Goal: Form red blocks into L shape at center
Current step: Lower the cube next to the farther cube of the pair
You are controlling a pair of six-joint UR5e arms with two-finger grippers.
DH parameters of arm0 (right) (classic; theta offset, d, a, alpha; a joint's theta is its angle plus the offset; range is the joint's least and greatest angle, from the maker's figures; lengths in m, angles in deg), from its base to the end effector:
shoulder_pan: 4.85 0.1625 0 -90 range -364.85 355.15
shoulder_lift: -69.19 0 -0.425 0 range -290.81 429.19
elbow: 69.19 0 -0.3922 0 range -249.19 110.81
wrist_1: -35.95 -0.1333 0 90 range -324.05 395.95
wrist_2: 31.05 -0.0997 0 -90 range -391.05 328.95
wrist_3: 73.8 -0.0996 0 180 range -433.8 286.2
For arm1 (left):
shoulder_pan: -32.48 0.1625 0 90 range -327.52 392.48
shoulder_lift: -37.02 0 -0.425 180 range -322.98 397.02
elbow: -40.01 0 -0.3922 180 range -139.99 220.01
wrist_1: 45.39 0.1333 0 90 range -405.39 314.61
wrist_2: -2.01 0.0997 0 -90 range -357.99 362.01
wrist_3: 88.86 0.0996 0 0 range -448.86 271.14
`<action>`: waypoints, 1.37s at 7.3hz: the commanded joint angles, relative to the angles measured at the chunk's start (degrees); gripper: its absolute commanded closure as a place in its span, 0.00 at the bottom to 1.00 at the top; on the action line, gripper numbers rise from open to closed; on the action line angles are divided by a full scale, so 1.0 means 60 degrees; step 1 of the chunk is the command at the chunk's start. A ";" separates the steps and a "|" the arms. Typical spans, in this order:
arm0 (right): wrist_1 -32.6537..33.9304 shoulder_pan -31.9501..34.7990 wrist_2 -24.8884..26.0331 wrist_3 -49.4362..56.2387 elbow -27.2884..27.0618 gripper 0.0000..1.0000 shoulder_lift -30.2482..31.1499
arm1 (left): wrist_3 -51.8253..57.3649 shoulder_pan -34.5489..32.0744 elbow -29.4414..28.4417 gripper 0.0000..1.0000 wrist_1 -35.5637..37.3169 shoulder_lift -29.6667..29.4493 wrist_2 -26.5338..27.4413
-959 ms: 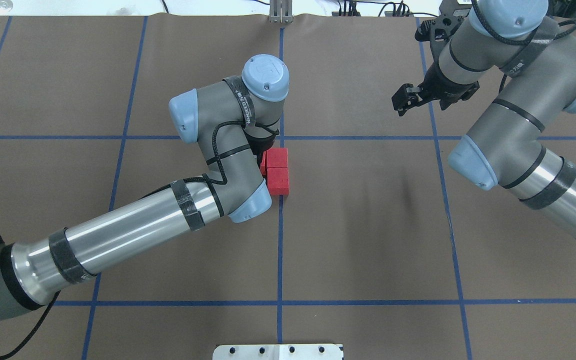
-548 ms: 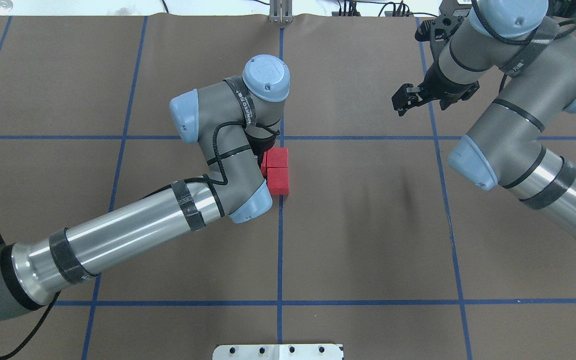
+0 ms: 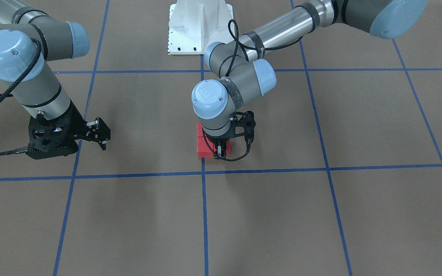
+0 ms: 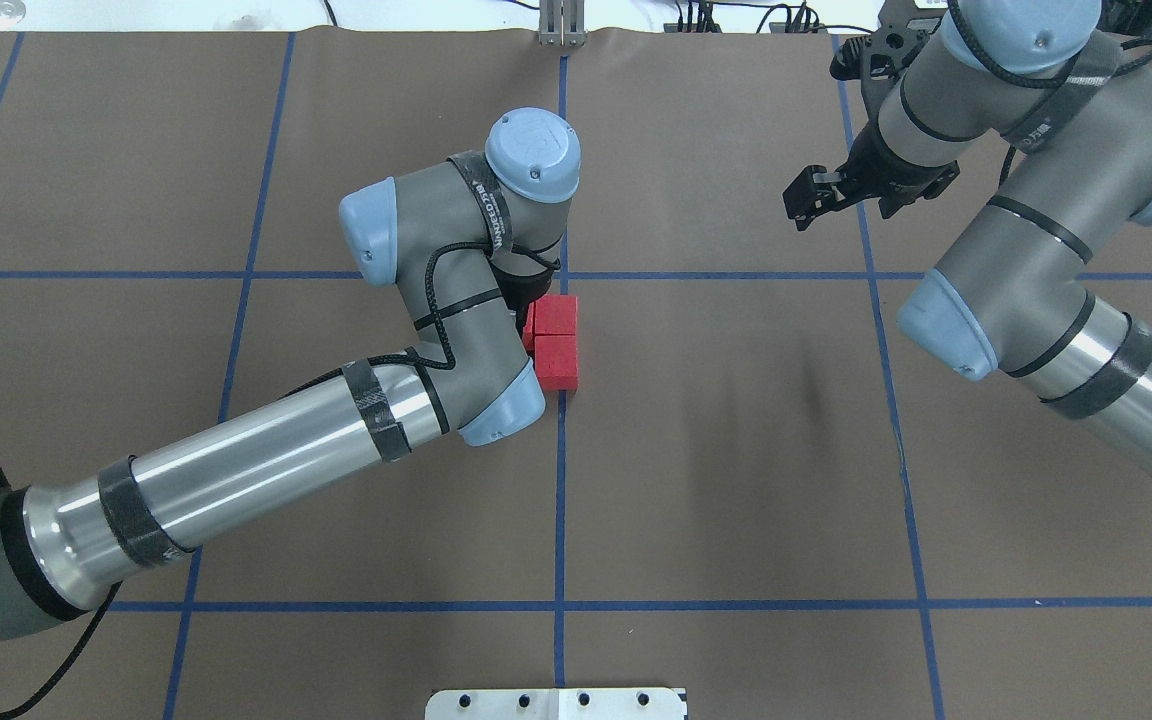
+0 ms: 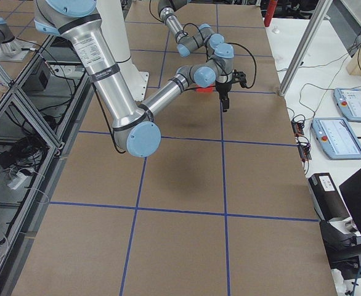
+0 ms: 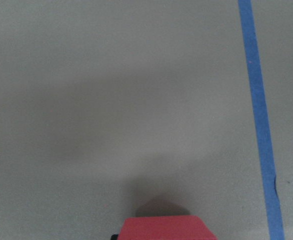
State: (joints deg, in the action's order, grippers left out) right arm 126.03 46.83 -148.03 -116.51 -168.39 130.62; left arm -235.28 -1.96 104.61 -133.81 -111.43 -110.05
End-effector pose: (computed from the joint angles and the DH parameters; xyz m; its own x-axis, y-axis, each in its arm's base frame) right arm -0.3317 -0.5618 0.3048 0.7202 -0.1448 0.6785 0.0030 0.9786 0.2057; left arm 0.6255 -0.5452 0.1977 0.0871 -0.9960 -0.0219 0.7865 0.0822 -0.6121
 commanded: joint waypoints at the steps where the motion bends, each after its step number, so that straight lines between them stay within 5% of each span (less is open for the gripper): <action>1: 0.0001 0.0001 0.0014 0.0000 -0.0004 0.01 0.0000 | 0.0000 -0.0030 0.0000 0.73 0.0001 0.0000 0.0014; 2: 0.0001 0.0001 0.0014 -0.0015 -0.0004 0.01 0.0000 | 0.0014 -0.0030 0.0000 0.39 0.0001 0.0014 0.0014; 3: 0.0001 0.0001 0.0014 -0.0015 -0.0004 0.01 0.0000 | 0.0015 -0.0030 0.0000 0.30 0.0001 0.0015 0.0014; 8: 0.0001 0.0001 -0.0001 -0.0015 -0.0048 0.01 -0.0015 | 0.0015 -0.0030 0.0000 0.22 0.0016 0.0000 0.0014; 9: 0.0001 0.0015 -0.0001 -0.0015 -0.0048 0.01 -0.0015 | 0.0015 -0.0030 0.0015 0.00 0.0117 0.0014 0.0043; 10: 0.0001 0.0059 -0.0030 0.0000 -0.0048 0.01 -0.0029 | 0.0015 -0.0088 0.0145 0.00 0.0771 0.0029 0.0058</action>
State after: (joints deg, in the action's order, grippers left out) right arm 126.03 46.97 -148.07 -116.58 -168.68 130.52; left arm -235.20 -2.26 104.87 -132.34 -111.35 -109.83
